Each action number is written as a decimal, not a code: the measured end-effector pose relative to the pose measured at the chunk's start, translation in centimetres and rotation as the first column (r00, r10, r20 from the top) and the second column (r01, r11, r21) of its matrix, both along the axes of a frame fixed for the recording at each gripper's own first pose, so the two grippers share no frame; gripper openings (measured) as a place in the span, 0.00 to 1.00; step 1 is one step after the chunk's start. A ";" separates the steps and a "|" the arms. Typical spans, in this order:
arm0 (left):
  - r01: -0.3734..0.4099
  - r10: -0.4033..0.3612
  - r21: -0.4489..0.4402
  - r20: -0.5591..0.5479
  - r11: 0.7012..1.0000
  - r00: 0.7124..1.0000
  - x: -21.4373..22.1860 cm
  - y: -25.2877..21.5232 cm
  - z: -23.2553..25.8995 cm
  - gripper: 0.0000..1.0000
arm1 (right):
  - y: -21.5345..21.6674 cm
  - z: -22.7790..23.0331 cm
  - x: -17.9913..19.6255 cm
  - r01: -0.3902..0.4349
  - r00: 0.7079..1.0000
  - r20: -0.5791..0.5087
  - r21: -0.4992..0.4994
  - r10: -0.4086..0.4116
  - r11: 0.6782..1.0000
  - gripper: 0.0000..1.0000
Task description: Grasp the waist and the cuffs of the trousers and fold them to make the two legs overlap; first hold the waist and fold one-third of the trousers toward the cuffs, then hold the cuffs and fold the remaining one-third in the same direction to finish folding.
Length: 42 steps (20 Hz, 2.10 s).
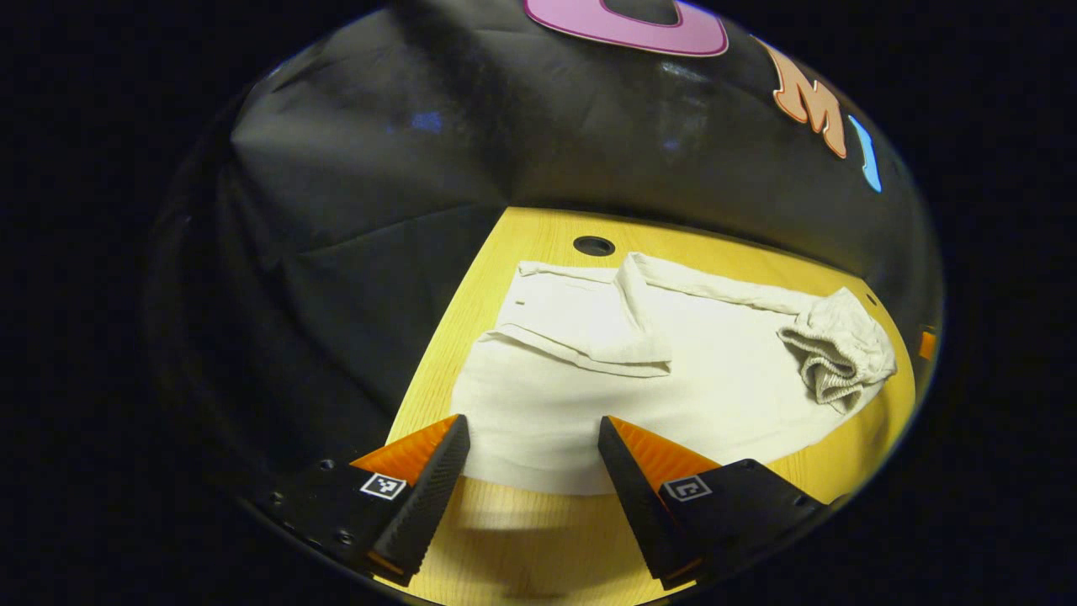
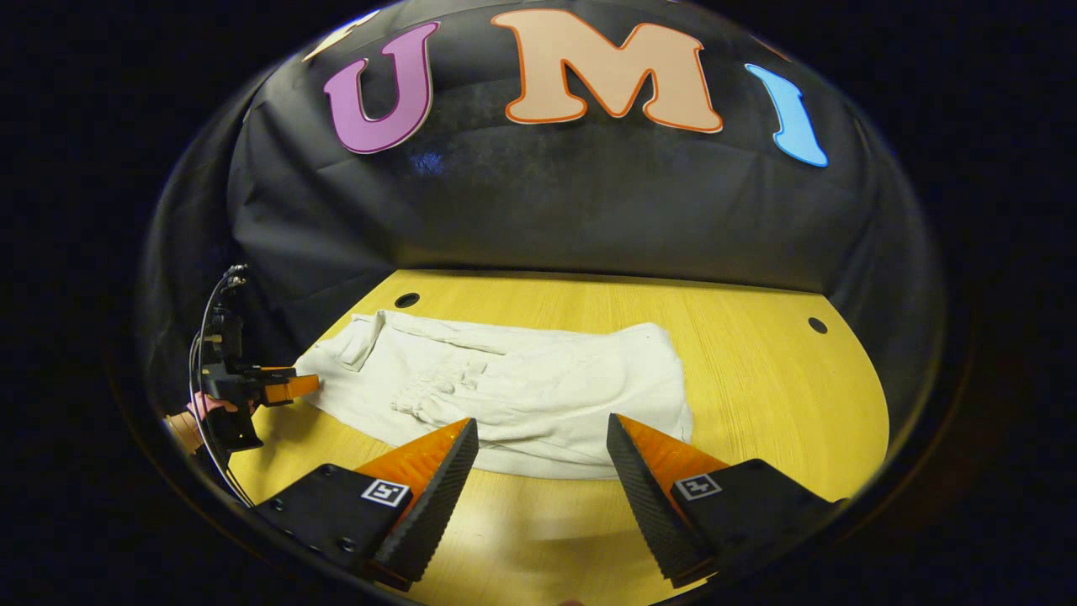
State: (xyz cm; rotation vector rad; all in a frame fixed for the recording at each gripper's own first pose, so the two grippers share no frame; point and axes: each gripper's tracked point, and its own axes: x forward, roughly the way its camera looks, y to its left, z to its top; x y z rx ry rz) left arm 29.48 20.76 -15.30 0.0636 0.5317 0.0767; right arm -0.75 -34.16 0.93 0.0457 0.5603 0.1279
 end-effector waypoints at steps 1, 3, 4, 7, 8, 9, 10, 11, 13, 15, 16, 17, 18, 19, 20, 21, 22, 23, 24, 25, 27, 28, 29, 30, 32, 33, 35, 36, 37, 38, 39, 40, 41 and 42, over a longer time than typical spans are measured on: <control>0.010 -0.010 0.010 -0.015 1.000 1.000 -0.2 0.0 -0.1 0.94 | -0.3 -0.1 -0.3 0.005 1.000 -0.002 -0.005 -0.005 1.000 0.98; 0.027 -0.027 0.011 -0.007 1.000 1.000 0.1 -0.1 0.1 0.93 | -0.8 0.1 -0.7 0.012 1.000 -0.003 -0.009 -0.012 1.000 0.98; 0.025 -0.025 0.007 -0.004 1.000 1.000 0.2 -0.2 0.1 0.84 | -0.9 0.3 -0.7 0.017 1.000 -0.001 -0.007 -0.017 1.000 0.95; 0.006 -0.005 -0.036 0.039 0.999 0.999 0.9 -1.1 0.2 0.41 | -1.7 1.0 -1.4 0.025 1.000 0.011 0.000 -0.025 1.000 0.98; 0.004 -0.002 -0.051 0.036 0.999 0.999 0.8 -1.4 0.0 0.21 | -1.9 1.2 -1.5 0.028 1.000 0.014 -0.001 -0.028 1.000 0.98; 0.006 -0.004 -0.059 0.039 0.998 0.999 0.7 -1.6 0.1 0.17 | -2.2 1.4 -1.6 0.032 0.999 0.016 -0.004 -0.032 0.999 0.98; 0.007 -0.004 -0.073 0.045 0.997 0.999 1.0 -1.8 0.1 0.06 | -2.5 1.5 -1.7 0.034 0.999 0.021 -0.007 -0.034 0.999 0.98; 0.012 -0.009 -0.086 0.044 0.996 0.999 1.0 -2.1 0.1 0.02 | -2.8 1.7 -1.9 0.039 0.999 0.024 -0.013 -0.039 0.999 0.98; 0.016 -0.011 -0.104 0.047 0.994 0.999 1.0 -2.4 0.1 0.00 | -3.3 1.9 -2.1 0.048 0.999 0.027 -0.016 -0.047 0.999 0.98; 0.006 -0.001 -0.100 0.046 0.995 0.999 0.9 -2.4 0.3 0.00 | -3.9 2.1 -2.3 0.057 0.998 0.028 -0.013 -0.056 0.998 0.98; 0.006 0.000 -0.101 0.062 0.995 0.998 1.0 -2.6 0.9 0.00 | -4.2 2.3 -2.2 0.060 0.998 0.032 -0.012 -0.060 0.998 0.98; 0.012 -0.003 -0.103 0.085 0.995 0.996 1.1 -3.0 1.7 0.00 | -4.6 2.4 -2.3 0.064 0.997 0.037 -0.014 -0.063 0.998 0.98; 0.021 -0.010 -0.103 0.103 0.994 0.995 1.1 -3.5 2.5 0.00 | -5.0 2.5 -2.3 0.068 0.997 0.037 -0.014 -0.068 0.998 0.98; 0.032 -0.020 -0.100 0.119 0.994 0.993 1.0 -4.1 3.4 0.00 | -5.2 2.5 -2.4 0.069 0.997 0.036 -0.009 -0.068 0.998 0.98; 0.048 -0.034 -0.094 0.136 0.994 0.990 1.0 -4.8 4.5 0.00 | -5.5 2.6 -2.5 0.070 0.997 0.038 -0.005 -0.070 0.998 0.98; 0.057 -0.043 -0.091 0.147 0.994 0.988 1.0 -5.6 5.4 0.00 | -6.0 2.7 -2.5 0.075 0.996 0.040 -0.006 -0.075 0.997 0.98; 0.065 -0.051 -0.087 0.152 0.994 0.987 1.0 -6.5 6.2 0.00 | -6.4 2.7 -2.7 0.080 0.996 0.040 -0.006 -0.079 0.997 0.98; 0.075 -0.058 -0.096 0.169 0.992 0.984 1.0 -7.5 7.1 0.00 | -6.9 2.8 -2.9 0.083 0.996 0.043 -0.005 -0.083 0.997 0.98; 0.092 -0.069 -0.114 0.191 0.989 0.979 1.2 -9.1 8.2 0.00 | -7.4 2.9 -3.0 0.086 0.995 0.043 -0.005 -0.085 0.996 0.98; 0.107 -0.080 -0.124 0.210 0.987 0.975 1.4 -10.6 9.2 0.00 | -7.9 2.8 -3.3 0.089 0.995 0.042 -0.005 -0.089 0.996 0.98; 0.142 -0.111 -0.121 0.235 0.982 0.966 1.7 -13.5 10.7 0.00 | -9.0 2.9 -3.6 0.092 0.995 0.040 0.002 -0.092 0.996 0.98; 0.161 -0.128 -0.119 0.243 0.980 0.961 1.9 -15.2 11.5 0.00 | -9.6 3.0 -3.8 0.094 0.995 0.041 0.002 -0.094 0.996 0.98; 0.180 -0.146 -0.118 0.252 0.977 0.957 2.0 -16.9 12.3 0.00 | -10.2 2.9 -4.0 0.095 0.995 0.040 0.003 -0.095 0.996 0.98; 0.202 -0.166 -0.115 0.268 0.973 0.949 2.1 -18.7 13.1 0.00 | -10.9 3.1 -4.1 0.096 0.995 0.040 0.004 -0.096 0.995 0.98; 0.249 -0.204 -0.120 0.299 0.961 0.932 2.2 -22.3 14.7 0.00 | -12.2 3.3 -4.4 0.099 0.994 0.042 0.007 -0.099 0.995 0.98; 0.266 -0.216 -0.129 0.307 0.955 0.927 2.3 -23.9 15.3 0.00 | -12.9 3.4 -4.5 0.100 0.994 0.042 0.009 -0.100 0.995 0.98; 0.295 -0.239 -0.138 0.321 0.945 0.916 2.3 -27.4 16.1 0.00 | -14.1 3.5 -4.6 0.099 0.994 0.040 0.012 -0.099 0.995 0.96; 0.306 -0.251 -0.130 0.326 0.943 0.911 2.4 -29.0 16.4 0.00 | -14.7 3.6 -4.6 0.098 0.994 0.042 0.011 -0.099 0.995 0.98; 0.323 -0.271 -0.117 0.326 0.939 0.906 2.3 -30.5 16.6 0.00 | -15.3 3.7 -4.7 0.097 0.994 0.041 0.014 -0.097 0.995 0.98; 0.342 -0.296 -0.091 0.331 0.935 0.896 2.1 -32.1 16.9 0.00 | -15.8 3.7 -4.8 0.094 0.995 0.038 0.018 -0.094 0.995 0.98; 0.355 -0.315 -0.064 0.331 0.933 0.889 2.3 -33.6 17.1 0.00 | -16.3 3.7 -4.8 0.092 0.995 0.036 0.024 -0.093 0.995 0.98; 0.370 -0.337 -0.042 0.326 0.928 0.883 2.1 -35.1 16.9 0.00 | -16.7 3.7 -4.8 0.089 0.995 0.036 0.029 -0.090 0.996 0.95; 0.383 -0.356 -0.026 0.317 0.923 0.879 2.0 -36.7 16.6 0.00 | -17.1 3.6 -4.8 0.088 0.995 0.034 0.035 -0.089 0.995 0.98; 0.397 -0.373 -0.017 0.305 0.918 0.876 1.8 -38.1 16.3 0.00 | -17.5 3.6 -4.9 0.086 0.996 0.031 0.042 -0.088 0.995 0.98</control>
